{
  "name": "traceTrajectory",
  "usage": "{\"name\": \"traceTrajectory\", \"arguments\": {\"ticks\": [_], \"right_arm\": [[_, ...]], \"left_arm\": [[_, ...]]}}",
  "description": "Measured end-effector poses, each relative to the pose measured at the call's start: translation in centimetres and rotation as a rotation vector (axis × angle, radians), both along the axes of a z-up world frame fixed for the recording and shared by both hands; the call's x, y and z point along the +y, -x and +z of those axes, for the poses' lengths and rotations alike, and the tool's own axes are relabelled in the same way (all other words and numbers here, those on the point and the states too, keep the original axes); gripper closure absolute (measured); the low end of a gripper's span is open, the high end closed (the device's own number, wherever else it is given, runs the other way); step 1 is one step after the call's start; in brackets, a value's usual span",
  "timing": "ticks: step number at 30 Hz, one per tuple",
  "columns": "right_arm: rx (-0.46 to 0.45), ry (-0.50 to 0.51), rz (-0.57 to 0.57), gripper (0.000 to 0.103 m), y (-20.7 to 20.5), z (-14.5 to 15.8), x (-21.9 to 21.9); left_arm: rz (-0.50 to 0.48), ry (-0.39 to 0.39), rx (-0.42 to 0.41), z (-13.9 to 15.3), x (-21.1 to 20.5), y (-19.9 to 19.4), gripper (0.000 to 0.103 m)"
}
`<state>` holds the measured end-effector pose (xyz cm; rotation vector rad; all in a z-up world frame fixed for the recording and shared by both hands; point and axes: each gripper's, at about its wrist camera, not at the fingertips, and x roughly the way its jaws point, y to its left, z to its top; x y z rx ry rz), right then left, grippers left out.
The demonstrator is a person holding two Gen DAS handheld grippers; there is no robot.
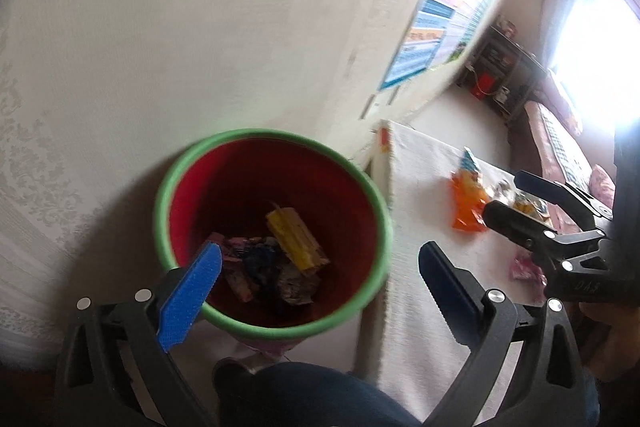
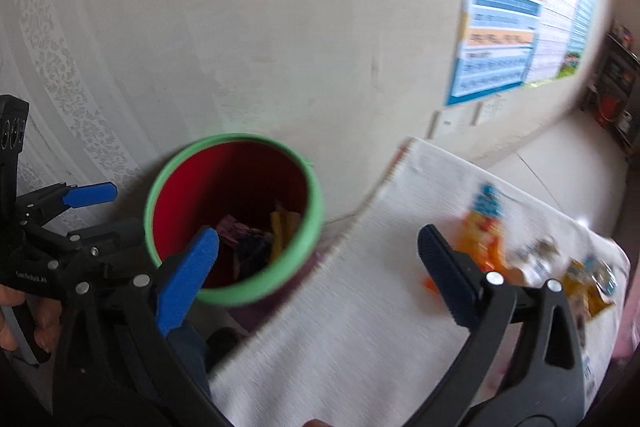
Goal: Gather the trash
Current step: 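Move both open tools back over the remaining wrappers on the table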
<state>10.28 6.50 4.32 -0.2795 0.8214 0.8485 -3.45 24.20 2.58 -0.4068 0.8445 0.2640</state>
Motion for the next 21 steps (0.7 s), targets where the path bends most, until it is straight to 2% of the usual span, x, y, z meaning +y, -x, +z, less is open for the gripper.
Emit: {"name": "traceTrajectory", "arguments": {"ticks": [13,21], "right_arm": [[-0.018,0.004,-0.211,0.005,-1.7,0.6,-13.9],[-0.032,0.019,-0.35,0.005,-4.1,0.7,-21.8]], "left_arm": [[-0.17,-0.012,-0.02,1.7,-9.9,-4.8,0.008],[-0.244,0.001,-0.016,1.5,-14.2,-7.8,0.008]]}}
